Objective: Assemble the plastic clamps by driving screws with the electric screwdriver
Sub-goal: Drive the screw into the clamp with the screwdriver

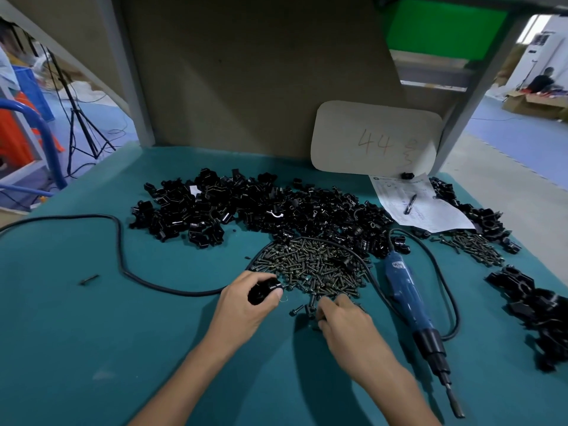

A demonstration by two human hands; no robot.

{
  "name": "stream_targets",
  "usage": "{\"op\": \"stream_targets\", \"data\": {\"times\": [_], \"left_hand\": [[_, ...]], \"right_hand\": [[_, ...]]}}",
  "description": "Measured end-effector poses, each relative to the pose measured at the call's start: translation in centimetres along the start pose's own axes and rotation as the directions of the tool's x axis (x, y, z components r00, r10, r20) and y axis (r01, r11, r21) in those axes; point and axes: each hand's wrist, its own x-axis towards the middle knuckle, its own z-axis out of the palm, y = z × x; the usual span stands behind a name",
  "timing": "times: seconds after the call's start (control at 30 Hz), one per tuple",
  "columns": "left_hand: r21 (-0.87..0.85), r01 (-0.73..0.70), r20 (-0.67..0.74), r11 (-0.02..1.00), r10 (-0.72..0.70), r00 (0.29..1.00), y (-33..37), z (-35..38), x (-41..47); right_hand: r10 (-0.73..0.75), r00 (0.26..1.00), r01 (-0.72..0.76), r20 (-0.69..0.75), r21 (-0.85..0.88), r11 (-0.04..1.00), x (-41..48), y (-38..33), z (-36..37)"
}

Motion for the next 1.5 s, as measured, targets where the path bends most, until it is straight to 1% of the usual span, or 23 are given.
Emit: {"op": "stream_targets", "data": {"times": [0.1,0.17,0.23,0.27,0.3,0.33,0.37,0.4,0.43,0.47,0.53,0.57,0.6,0.63,0.7,0.77,0.9,0.97,1.1,1.23,1.33,1.4,1.5], "left_hand": [[0.008,-0.008,0.002,1.000,0.008,1.000,-0.2,0.0,0.1],[0.021,-0.015,0.009,1.000,0.015,1.000,-0.3,0.1,0.1],[0.035,-0.025,0.026,0.999,0.024,0.999,-0.4,0.2,0.1],[0.040,-0.032,0.035,0.999,0.031,0.999,-0.4,0.2,0.1],[0.046,-0.038,0.043,0.998,0.036,0.998,-0.4,0.2,0.1],[0.052,-0.041,0.049,0.998,0.039,0.998,-0.5,0.3,0.2],[0.055,-0.044,0.055,0.997,0.041,0.998,-0.5,0.3,0.2],[0.058,-0.050,0.062,0.997,0.046,0.997,-0.5,0.3,0.2],[0.061,-0.056,0.068,0.997,0.052,0.996,-0.5,0.3,0.3],[0.062,-0.061,0.072,0.996,0.057,0.996,-0.6,0.3,0.3],[0.055,-0.065,0.076,0.996,0.060,0.995,-0.7,0.2,0.3],[0.050,-0.065,0.073,0.997,0.061,0.995,-0.7,0.2,0.3],[0.050,-0.066,0.067,0.997,0.063,0.996,-0.8,0.2,0.3],[0.053,-0.069,0.062,0.996,0.066,0.996,-0.8,0.3,0.3],[0.061,-0.077,0.062,0.995,0.073,0.995,-0.9,0.3,0.4],[0.063,-0.081,0.068,0.995,0.077,0.995,-1.0,0.4,0.4],[0.056,-0.081,0.080,0.995,0.077,0.994,-1.1,0.3,0.5],[0.054,-0.093,0.092,0.994,0.088,0.992,-1.0,0.3,0.4],[0.045,-0.081,0.081,0.996,0.077,0.994,-1.0,0.3,0.4],[0.048,-0.084,0.073,0.995,0.080,0.994,-1.0,0.3,0.4],[0.046,-0.091,0.075,0.995,0.088,0.993,-0.9,0.3,0.3],[0.049,-0.090,0.075,0.995,0.086,0.993,-0.9,0.3,0.3],[0.051,-0.094,0.077,0.994,0.090,0.993,-0.7,0.3,0.3]], "right_hand": [[-0.053,0.998,0.054,0.040,-0.033,0.998,-0.1,-0.1,0.1],[-0.071,0.997,0.073,0.039,-0.072,0.995,-0.4,-0.2,0.5],[-0.085,0.996,0.085,-0.006,-0.084,0.993,-0.6,-0.1,1.0],[-0.095,0.994,0.092,-0.052,-0.056,0.994,-0.6,-0.1,1.1],[-0.094,0.990,0.097,-0.108,0.021,0.995,-0.5,-0.2,0.8],[-0.079,0.986,0.101,-0.150,0.146,0.984,-0.4,-0.3,0.4],[-0.044,0.986,0.094,-0.163,0.309,0.946,0.0,-0.3,0.0],[-0.016,0.986,0.092,-0.167,0.462,0.882,0.5,-0.4,-0.4],[0.002,0.984,0.101,-0.177,0.570,0.815,1.0,-0.6,-0.7],[0.021,0.984,0.101,-0.177,0.654,0.750,1.5,-0.8,-0.8],[0.052,0.991,0.070,-0.125,0.800,0.595,2.3,-1.2,-0.8],[0.059,0.993,0.056,-0.103,0.842,0.536,2.6,-1.2,-0.8],[0.066,0.993,0.050,-0.097,0.858,0.512,2.9,-1.3,-0.7],[0.073,0.992,0.051,-0.104,0.852,0.521,3.2,-1.2,-0.6],[0.078,0.990,0.054,-0.122,0.812,0.581,3.6,-1.3,-0.5],[0.049,0.993,0.057,-0.110,0.790,0.611,3.9,-1.6,-0.4],[-0.026,0.999,0.039,-0.030,0.840,0.541,4.7,-1.7,-0.4],[-0.046,0.998,0.052,-0.033,0.862,0.504,4.9,-1.6,-0.4],[-0.001,0.998,0.056,-0.063,0.876,0.479,5.1,-1.5,0.1],[-0.001,1.000,0.015,-0.016,0.886,0.464,5.4,-0.9,0.2],[-0.031,0.998,-0.028,0.046,0.902,0.430,5.7,-0.8,0.2],[-0.059,0.995,-0.039,0.078,0.870,0.491,5.8,-0.8,0.1],[-0.110,0.988,-0.017,0.112,0.774,0.632,6.0,-0.6,-0.4]]}}
